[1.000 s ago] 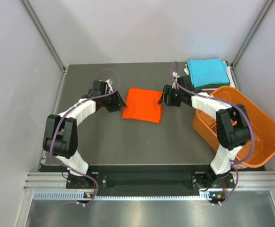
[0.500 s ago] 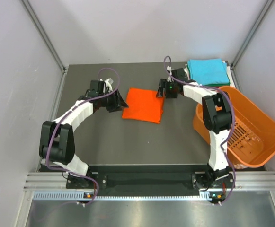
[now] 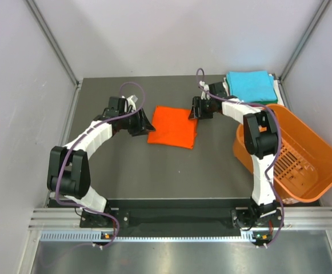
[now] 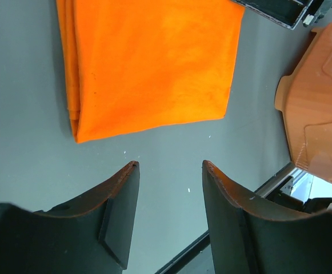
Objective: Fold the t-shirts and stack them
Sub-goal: Neatly place the folded tshirt to the corner
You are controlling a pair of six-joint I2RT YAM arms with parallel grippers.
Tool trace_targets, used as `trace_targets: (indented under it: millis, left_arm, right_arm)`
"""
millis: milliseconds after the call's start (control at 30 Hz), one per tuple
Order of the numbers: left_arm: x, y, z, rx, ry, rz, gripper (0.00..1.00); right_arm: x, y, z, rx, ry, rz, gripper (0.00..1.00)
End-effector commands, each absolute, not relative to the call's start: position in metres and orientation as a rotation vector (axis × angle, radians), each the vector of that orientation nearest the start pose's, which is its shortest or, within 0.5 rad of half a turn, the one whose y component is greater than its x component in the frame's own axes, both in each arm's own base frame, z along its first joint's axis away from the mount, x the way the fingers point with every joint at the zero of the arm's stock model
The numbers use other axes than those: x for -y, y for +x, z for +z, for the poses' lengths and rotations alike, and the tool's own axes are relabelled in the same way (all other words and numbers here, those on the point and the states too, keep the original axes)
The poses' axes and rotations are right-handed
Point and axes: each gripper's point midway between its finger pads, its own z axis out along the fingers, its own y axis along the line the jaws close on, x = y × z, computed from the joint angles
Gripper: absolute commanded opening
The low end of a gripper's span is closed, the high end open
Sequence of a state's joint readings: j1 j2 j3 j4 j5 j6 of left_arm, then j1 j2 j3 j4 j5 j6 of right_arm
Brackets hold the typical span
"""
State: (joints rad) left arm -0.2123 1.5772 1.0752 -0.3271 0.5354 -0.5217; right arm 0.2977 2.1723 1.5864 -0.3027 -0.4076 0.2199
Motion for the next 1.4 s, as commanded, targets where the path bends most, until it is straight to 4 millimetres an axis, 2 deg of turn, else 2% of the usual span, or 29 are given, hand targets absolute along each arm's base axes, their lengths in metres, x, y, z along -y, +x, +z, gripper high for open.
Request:
trace_targets:
  millis: [0, 200, 400, 433, 533, 767, 900, 1067, 1367]
  left_arm:
    - [0.189, 0.361, 0.149, -2.422, -0.068, -1.002, 0.53]
    - [0.189, 0.361, 0.161, -2.416, -0.046, -0.995, 0.53]
    - [0.185, 0.359, 0.161, -2.426, -0.028, -0.962, 0.53]
    - [0.185, 0.358, 0.161, -2.425, -0.025, -0.967, 0.53]
    - [0.185, 0.356, 0.158, -2.435, -0.022, -0.967, 0.53]
    - [0.174, 0.35, 0.151, -2.453, -0.011, -0.884, 0.53]
    - [0.178, 0.345, 0.149, -2.453, 0.005, -0.923, 0.53]
    - [0.181, 0.342, 0.152, -2.444, 0.016, -0.954, 0.53]
    - [0.188, 0.341, 0.156, -2.426, 0.024, -1.025, 0.52]
  right_arm:
    - [-0.227, 0.467, 0.019, -2.543, -0.321, 0.766, 0.6]
    - [-0.225, 0.468, 0.012, -2.557, -0.337, 0.767, 0.5]
    - [-0.213, 0.473, 0.02, -2.54, -0.313, 0.768, 0.26]
    - [-0.211, 0.475, 0.022, -2.534, -0.309, 0.766, 0.16]
    - [-0.211, 0.481, 0.04, -2.493, -0.325, 0.759, 0.0]
    - [-0.194, 0.503, 0.101, -2.397, -0.318, 0.585, 0.0]
    - [-0.168, 0.514, 0.127, -2.389, -0.298, 0.382, 0.0]
    - [-0.146, 0.525, 0.166, -2.342, -0.312, 0.228, 0.0]
    - [-0.093, 0.538, 0.217, -2.248, -0.319, -0.056, 0.0]
